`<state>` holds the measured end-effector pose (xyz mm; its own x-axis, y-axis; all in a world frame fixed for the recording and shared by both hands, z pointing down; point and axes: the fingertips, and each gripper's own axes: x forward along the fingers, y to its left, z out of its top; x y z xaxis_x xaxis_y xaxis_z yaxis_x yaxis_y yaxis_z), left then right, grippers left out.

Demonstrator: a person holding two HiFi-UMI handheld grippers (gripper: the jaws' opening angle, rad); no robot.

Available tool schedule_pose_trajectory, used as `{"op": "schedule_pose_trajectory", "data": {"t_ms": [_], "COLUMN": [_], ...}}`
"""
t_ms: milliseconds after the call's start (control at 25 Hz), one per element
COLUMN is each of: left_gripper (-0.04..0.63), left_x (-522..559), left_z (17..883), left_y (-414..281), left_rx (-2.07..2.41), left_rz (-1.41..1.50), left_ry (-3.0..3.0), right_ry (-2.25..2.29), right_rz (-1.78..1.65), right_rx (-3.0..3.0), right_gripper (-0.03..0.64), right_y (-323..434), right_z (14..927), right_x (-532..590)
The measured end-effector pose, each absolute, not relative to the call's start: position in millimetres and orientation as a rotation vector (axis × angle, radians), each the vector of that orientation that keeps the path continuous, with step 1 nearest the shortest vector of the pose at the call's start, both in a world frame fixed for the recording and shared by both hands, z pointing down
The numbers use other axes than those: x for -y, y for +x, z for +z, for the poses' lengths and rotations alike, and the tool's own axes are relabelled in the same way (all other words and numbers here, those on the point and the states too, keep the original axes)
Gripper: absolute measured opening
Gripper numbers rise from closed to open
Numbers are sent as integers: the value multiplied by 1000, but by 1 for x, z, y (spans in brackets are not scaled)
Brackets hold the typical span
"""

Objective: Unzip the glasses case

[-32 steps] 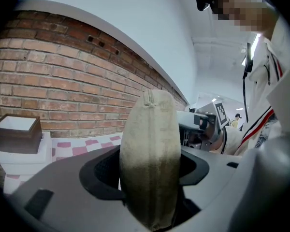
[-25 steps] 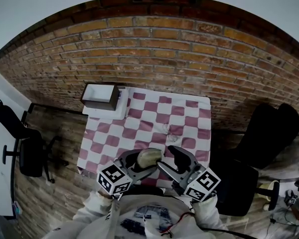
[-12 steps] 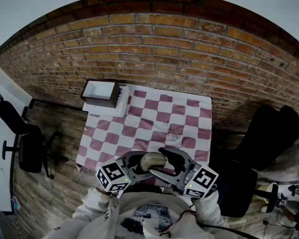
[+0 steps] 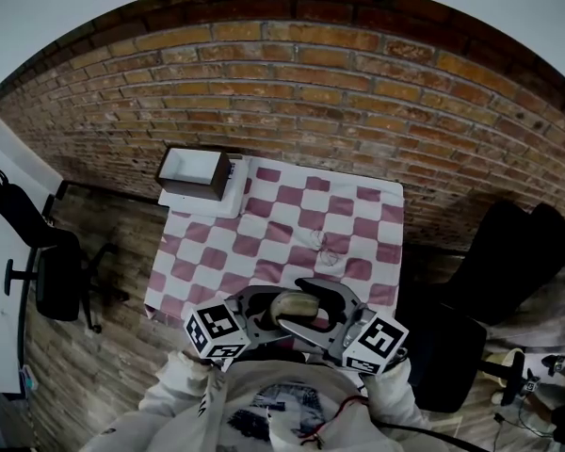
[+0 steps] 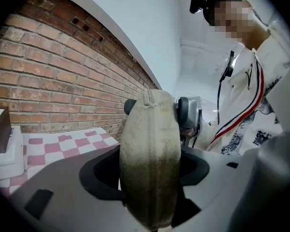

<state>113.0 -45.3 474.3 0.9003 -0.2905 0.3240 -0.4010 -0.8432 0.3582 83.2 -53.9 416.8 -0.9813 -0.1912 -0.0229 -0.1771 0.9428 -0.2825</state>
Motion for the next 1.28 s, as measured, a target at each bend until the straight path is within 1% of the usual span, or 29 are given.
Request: {"op": "schedule_pose_trajectory", "data": {"t_ms": [240,760,1080,1280], "left_gripper": [291,291,293,319], "left_x": [42,40,41,49], "left_z": [475,475,465,457], "left_y": [113,115,108,102], "left_rx": [451,451,462,518], "left_rz": [362,314,130,0], "left_ry": [2644,2675,2655,2594], "right_ry": [-266,-275,-287,-312], "right_rz": [-358,-398,-490,-554], "right_rx": [-3070,-3037,-2949,-2894], "right_gripper": [287,275,273,273], "right_y": [84,88,93,95], "right_z": [418,419,413,413], "right_x": [50,51,57,63]}}
